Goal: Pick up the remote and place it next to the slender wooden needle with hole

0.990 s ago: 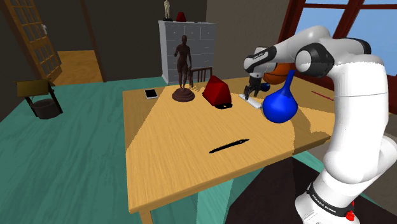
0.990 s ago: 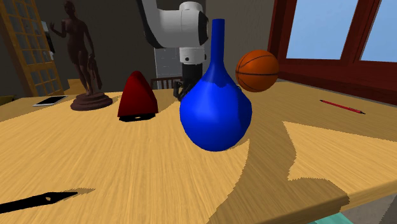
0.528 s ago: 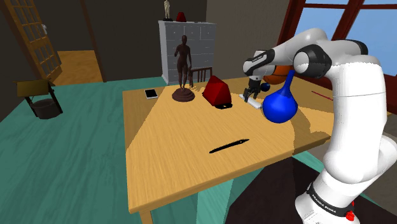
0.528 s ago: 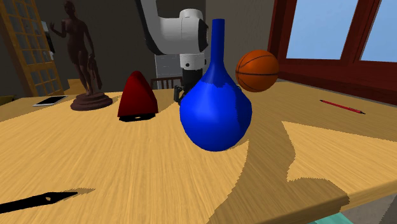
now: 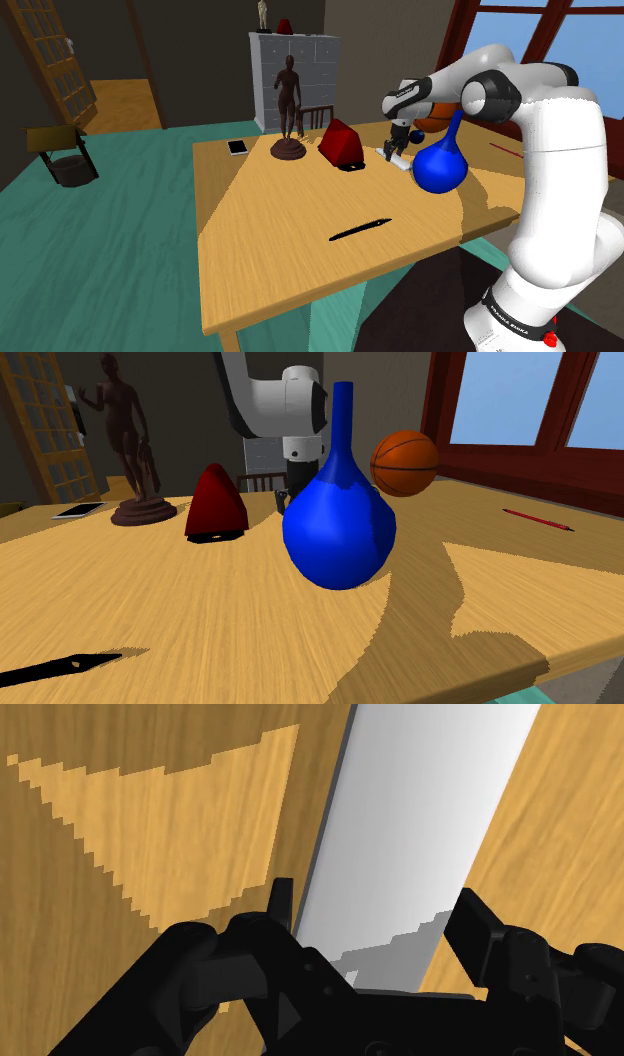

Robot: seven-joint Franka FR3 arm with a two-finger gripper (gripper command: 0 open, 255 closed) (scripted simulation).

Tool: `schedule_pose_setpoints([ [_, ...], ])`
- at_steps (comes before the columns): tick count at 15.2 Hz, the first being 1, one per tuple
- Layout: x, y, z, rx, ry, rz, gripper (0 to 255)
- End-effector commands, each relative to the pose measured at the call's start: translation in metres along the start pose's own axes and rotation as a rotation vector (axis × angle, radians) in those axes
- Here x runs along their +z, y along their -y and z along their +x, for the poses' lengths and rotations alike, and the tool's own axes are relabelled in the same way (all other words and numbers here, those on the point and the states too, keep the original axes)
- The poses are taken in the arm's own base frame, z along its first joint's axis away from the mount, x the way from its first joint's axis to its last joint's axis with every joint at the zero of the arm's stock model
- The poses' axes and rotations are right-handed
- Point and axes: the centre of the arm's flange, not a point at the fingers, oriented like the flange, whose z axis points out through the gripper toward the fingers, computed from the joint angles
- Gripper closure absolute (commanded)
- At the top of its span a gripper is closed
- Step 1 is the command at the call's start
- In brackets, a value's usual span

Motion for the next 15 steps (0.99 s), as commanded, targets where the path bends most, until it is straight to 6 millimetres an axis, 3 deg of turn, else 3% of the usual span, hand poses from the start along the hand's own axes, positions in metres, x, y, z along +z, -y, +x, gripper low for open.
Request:
schedule_pose_setpoints([
  [1,0.000,0.000,0.000,0.000,0.000,0.000,255],
  [5,0.000,0.000,0.000,0.000,0.000,0.000,255],
  [15,-0.052,-0.001,0.001,0.000,0.000,0.000,255],
])
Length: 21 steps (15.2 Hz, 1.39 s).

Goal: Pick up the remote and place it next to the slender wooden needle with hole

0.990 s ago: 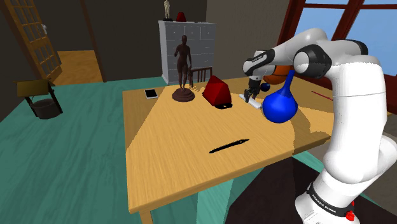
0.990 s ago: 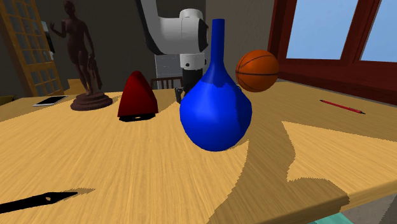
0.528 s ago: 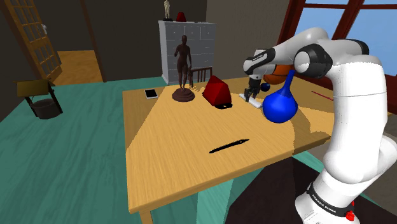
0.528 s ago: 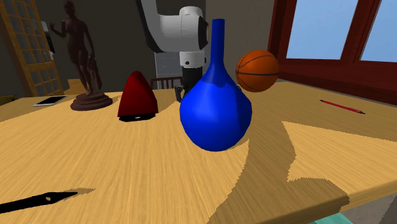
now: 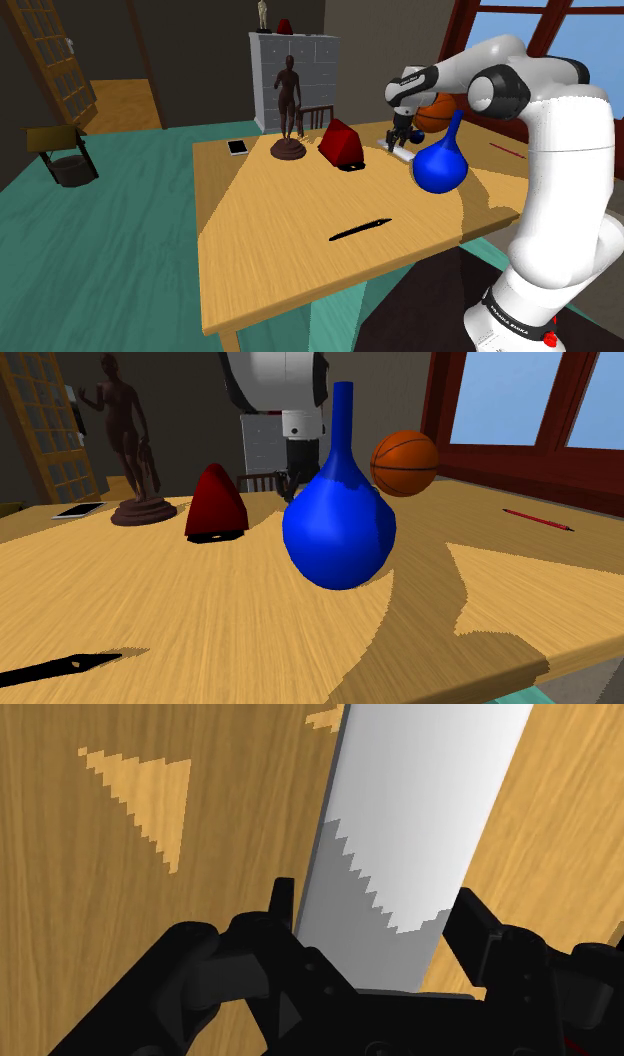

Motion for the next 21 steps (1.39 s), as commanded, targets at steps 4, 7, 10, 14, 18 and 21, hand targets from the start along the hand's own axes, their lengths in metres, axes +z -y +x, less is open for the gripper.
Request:
schedule_pose_setpoints([
  [4,-0.027,0.000,0.001,0.000,0.000,0.000,255],
  [7,-0.043,0.000,0.001,0.000,0.000,0.000,255],
  [10,-0.048,0.024,-0.008,0.000,0.000,0.000,255],
  [14,-0.049,0.074,-0.025,0.000,0.000,0.000,255],
  [18,-0.050,0.124,-0.043,0.000,0.000,0.000,255],
  [21,-0.051,0.161,-0.056,0.000,0.000,0.000,255],
])
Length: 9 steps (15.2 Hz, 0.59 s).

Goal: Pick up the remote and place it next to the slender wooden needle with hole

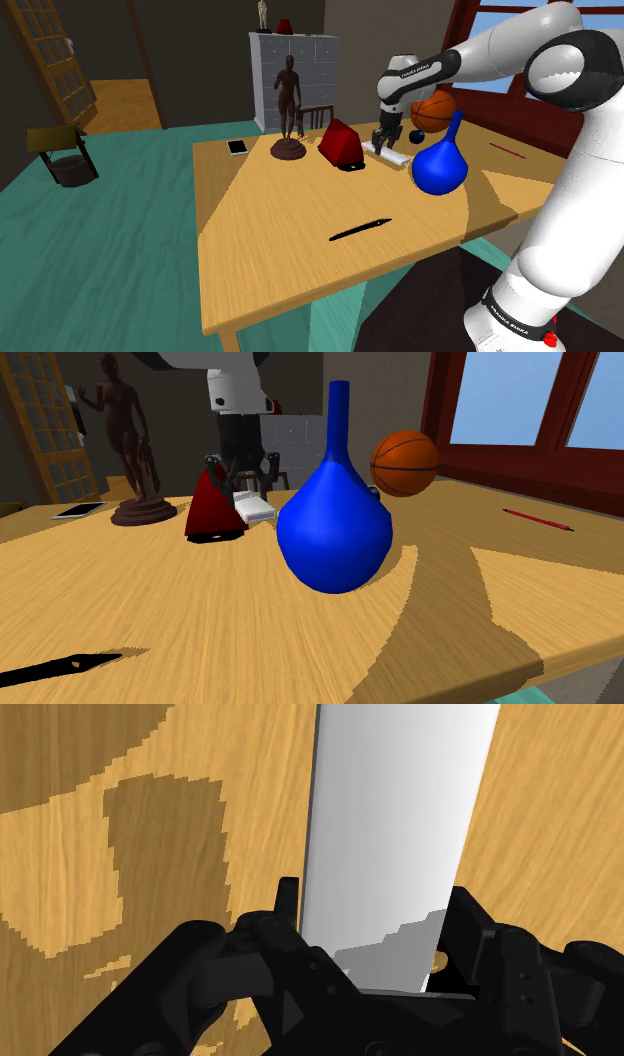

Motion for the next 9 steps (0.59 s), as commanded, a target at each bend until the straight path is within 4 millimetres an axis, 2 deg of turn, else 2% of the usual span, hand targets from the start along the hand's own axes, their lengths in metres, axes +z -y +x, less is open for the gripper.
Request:
schedule_pose_setpoints([
  [1,-0.003,0.025,-0.010,0.002,0.000,0.000,255],
  [9,-0.005,0.125,-0.045,0.002,0.000,0.000,255],
])
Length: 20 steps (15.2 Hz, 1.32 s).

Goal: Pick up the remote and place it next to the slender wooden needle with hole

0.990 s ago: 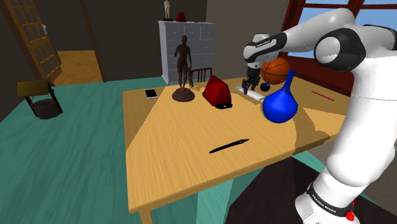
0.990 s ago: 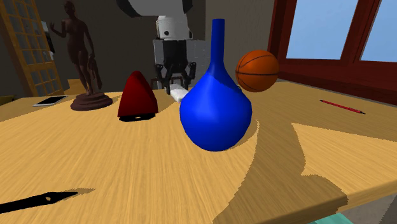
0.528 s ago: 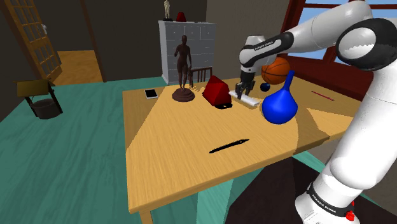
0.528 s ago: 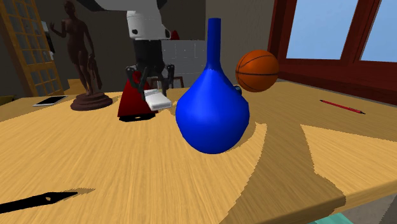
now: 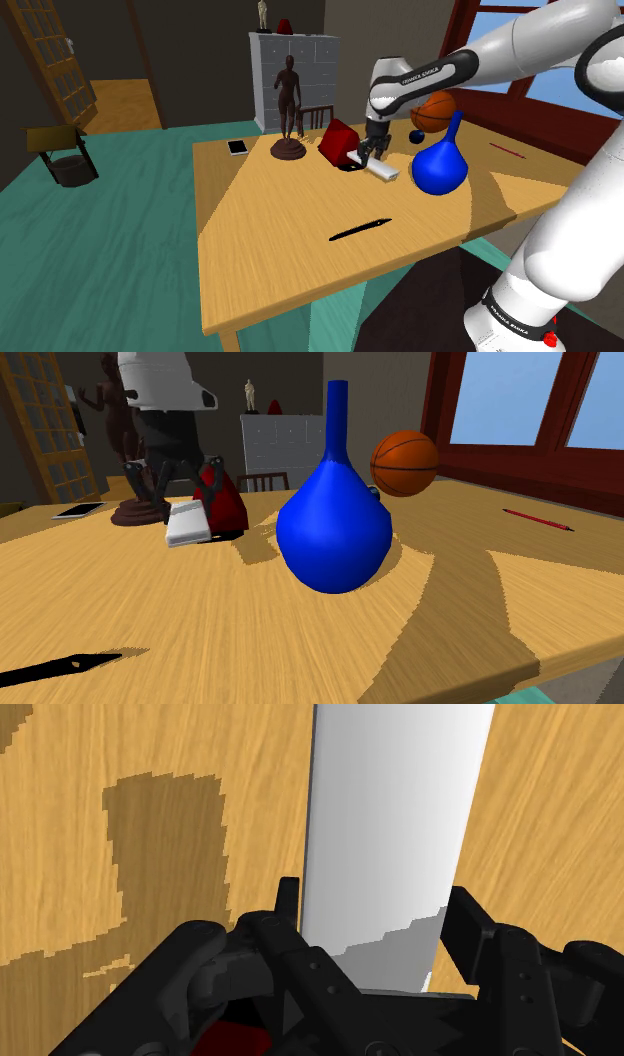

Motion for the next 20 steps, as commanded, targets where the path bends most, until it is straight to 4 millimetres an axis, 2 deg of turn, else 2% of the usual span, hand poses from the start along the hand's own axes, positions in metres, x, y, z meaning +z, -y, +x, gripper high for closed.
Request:
schedule_pose_setpoints([
  [1,-0.002,0.023,-0.008,0.002,-0.001,0.000,255],
  [20,-0.008,0.260,-0.091,0.002,-0.001,0.000,255],
])
